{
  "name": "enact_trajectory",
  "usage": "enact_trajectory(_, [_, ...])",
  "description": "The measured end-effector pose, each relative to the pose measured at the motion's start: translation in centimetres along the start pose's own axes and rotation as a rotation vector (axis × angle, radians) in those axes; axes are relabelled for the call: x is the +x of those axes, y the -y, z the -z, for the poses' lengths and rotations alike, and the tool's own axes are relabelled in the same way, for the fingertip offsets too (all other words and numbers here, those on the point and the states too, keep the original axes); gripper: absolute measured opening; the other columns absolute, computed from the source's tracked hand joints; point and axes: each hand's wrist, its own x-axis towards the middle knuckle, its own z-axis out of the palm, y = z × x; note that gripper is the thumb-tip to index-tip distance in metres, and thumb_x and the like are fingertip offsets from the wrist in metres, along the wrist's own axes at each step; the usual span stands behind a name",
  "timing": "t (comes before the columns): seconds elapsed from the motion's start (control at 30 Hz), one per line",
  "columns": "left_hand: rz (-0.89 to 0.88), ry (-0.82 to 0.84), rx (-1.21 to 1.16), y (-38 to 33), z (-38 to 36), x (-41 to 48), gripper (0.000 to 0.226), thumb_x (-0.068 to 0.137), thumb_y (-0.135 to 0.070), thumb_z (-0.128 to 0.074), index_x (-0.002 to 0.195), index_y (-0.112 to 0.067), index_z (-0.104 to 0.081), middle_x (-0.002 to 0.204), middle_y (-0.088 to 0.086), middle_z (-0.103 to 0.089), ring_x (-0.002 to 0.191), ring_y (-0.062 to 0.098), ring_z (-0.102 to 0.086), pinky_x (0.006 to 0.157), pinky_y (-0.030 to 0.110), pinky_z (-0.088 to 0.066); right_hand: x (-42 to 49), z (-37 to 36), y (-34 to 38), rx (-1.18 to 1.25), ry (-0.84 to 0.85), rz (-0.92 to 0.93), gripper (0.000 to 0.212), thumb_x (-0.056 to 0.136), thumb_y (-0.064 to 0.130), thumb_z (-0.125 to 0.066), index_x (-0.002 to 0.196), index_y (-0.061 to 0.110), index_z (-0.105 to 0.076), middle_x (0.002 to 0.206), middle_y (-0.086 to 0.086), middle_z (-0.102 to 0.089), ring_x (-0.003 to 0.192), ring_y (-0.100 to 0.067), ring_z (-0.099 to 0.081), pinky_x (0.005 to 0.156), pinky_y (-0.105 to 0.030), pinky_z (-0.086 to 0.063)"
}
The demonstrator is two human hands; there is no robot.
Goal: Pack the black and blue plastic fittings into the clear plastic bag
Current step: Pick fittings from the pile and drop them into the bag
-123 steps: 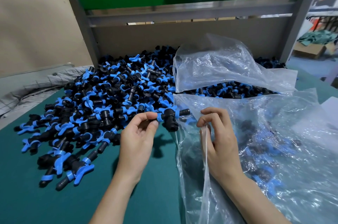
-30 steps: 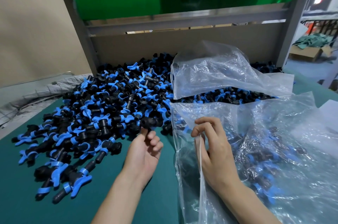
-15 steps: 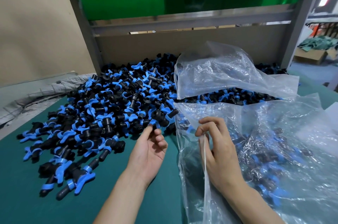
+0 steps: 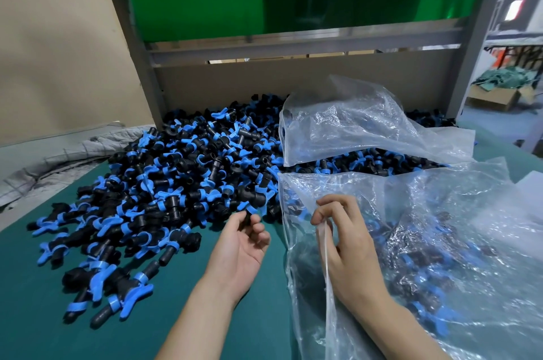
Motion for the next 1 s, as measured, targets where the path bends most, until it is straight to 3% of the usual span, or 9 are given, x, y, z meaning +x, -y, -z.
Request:
enact_trajectory(0.2, [-0.046, -0.032, 0.076, 0.4, -0.1, 0.4, 0.021, 0.102, -0.027, -0.049, 0.088, -0.011, -0.048, 0.064, 0.0, -0.048, 0.054, 0.011, -0.041, 0.047, 0.02, -0.043, 0.0, 0.1, 0.2, -0.003, 0.005, -0.019, 0.028, 0.091, -0.005, -0.056, 0.087, 0.023, -0.055, 0.109, 0.013, -0.049, 0.096, -0.015, -0.057, 0.075, -0.04, -0.051])
enact_trajectory(0.43, [-0.144, 0.014, 0.173, 0.9, -0.4, 0.7, 0.025, 0.093, -0.034, -0.06, 0.083, -0.015, -0.047, 0.056, -0.003, -0.04, 0.044, 0.007, -0.032, 0.04, 0.019, -0.033, 0.0, 0.0, 0.0, 0.001, -0.006, -0.016, 0.028, 0.09, -0.005, -0.056, 0.087, 0.022, -0.055, 0.109, 0.018, -0.046, 0.098, -0.012, -0.056, 0.076, -0.026, -0.046])
enact_trajectory(0.63, [-0.164, 0.046, 0.232, 1.2, -0.5, 0.8, 0.034, 0.086, -0.039, -0.065, 0.1, -0.01, -0.054, 0.055, -0.005, -0.038, 0.044, 0.006, -0.032, 0.04, 0.019, -0.032, 0.1, 0.0, -0.4, 0.01, 0.016, -0.074, 0.027, 0.093, 0.0, -0.056, 0.088, 0.027, -0.056, 0.112, 0.02, -0.046, 0.097, -0.011, -0.057, 0.072, -0.016, -0.041])
enact_trajectory(0.77, [-0.197, 0.06, 0.242, 1.0, -0.4, 0.9, 0.029, 0.085, -0.04, -0.066, 0.084, -0.015, -0.052, 0.057, -0.005, -0.042, 0.046, 0.005, -0.035, 0.04, 0.019, -0.034, 0.5, 0.1, -0.4, -0.013, -0.005, -0.037, 0.02, 0.094, 0.003, -0.056, 0.092, 0.022, -0.061, 0.111, 0.017, -0.045, 0.104, -0.006, -0.055, 0.081, -0.023, -0.045])
enact_trajectory(1.0, [-0.174, 0.031, 0.259, 1.1, -0.1, -0.1, 0.023, 0.09, -0.035, -0.064, 0.085, -0.015, -0.055, 0.06, -0.005, -0.049, 0.049, 0.005, -0.042, 0.042, 0.018, -0.04, 0.1, -0.1, -0.6, -0.024, -0.001, -0.052, 0.017, 0.096, 0.005, -0.053, 0.098, 0.019, -0.064, 0.112, 0.012, -0.047, 0.106, -0.007, -0.055, 0.088, -0.029, -0.049])
